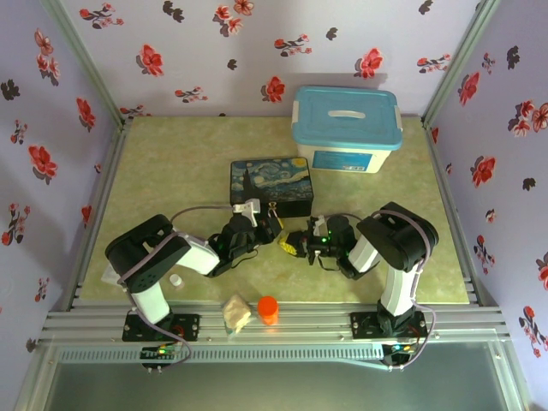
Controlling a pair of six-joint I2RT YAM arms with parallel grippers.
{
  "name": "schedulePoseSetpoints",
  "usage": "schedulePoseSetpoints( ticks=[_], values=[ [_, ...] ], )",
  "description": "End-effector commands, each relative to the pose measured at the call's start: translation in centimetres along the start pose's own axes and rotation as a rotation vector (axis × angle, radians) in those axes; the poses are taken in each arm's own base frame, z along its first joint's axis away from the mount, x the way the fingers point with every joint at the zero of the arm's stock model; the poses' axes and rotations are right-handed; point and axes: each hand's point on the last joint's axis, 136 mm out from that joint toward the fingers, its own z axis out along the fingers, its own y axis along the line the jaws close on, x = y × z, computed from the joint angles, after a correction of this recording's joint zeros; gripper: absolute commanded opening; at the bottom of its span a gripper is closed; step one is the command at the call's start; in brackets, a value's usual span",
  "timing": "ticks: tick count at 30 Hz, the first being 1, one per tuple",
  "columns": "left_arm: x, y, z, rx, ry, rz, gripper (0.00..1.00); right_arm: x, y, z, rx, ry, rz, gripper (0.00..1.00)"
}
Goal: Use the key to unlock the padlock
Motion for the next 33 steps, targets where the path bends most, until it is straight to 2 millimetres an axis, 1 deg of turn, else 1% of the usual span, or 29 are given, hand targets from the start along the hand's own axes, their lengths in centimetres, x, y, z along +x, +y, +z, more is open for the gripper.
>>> schedulePoseSetpoints(
  ticks=[1,4,5,10,14,19,22,25,26,28,31,33],
  values=[
    [1.9,-0.5,-0.3,0.04,0.072,-0.003,0.0,-1.5,5.6,-0.5,-0.162,-0.024,-0.113,0.0],
    [1.7,-0.7,-0.3,0.033,0.072,0.015,0.0,-2.4,6.1,-1.8,-0.179,-0.049,-0.111,0.0],
    [1.8,-0.6,-0.3,0.025,0.077,0.023,0.0,-2.4,6.3,-2.0,-0.184,-0.048,-0.114,0.0],
    [1.9,-0.1,0.1,-0.002,0.082,0.038,0.0,-1.6,6.4,-1.7,-0.184,-0.028,-0.117,0.0],
    [1.6,0.1,0.2,-0.006,0.069,0.026,0.0,-1.2,5.6,-1.5,-0.168,-0.029,-0.122,0.0],
    [1.4,2.2,-0.3,-0.115,0.05,0.019,0.01,-1.4,3.5,-2.2,-0.125,-0.061,-0.119,0.0],
    [1.5,2.5,-0.4,-0.156,0.064,0.041,0.09,-1.5,2.0,-2.4,-0.09,-0.08,-0.114,0.0],
    [1.5,3.5,-0.8,-0.209,0.057,0.026,0.18,-1.6,1.1,-2.5,-0.071,-0.091,-0.115,0.0],
    [1.5,3.8,-0.9,-0.225,0.058,0.027,0.22,-1.7,1.0,-2.5,-0.068,-0.096,-0.118,0.0],
    [1.6,4.0,-1.1,-0.238,0.063,0.023,0.34,-1.6,1.0,-2.6,-0.068,-0.1,-0.134,0.0],
    [1.5,3.5,-1.4,-0.232,0.061,0.011,0.46,-1.7,1.6,-2.7,-0.08,-0.108,-0.156,0.0],
    [1.1,3.1,-1.7,-0.237,0.053,0.014,0.52,-1.6,1.8,-2.5,-0.077,-0.1,-0.166,0.0]
  ],
)
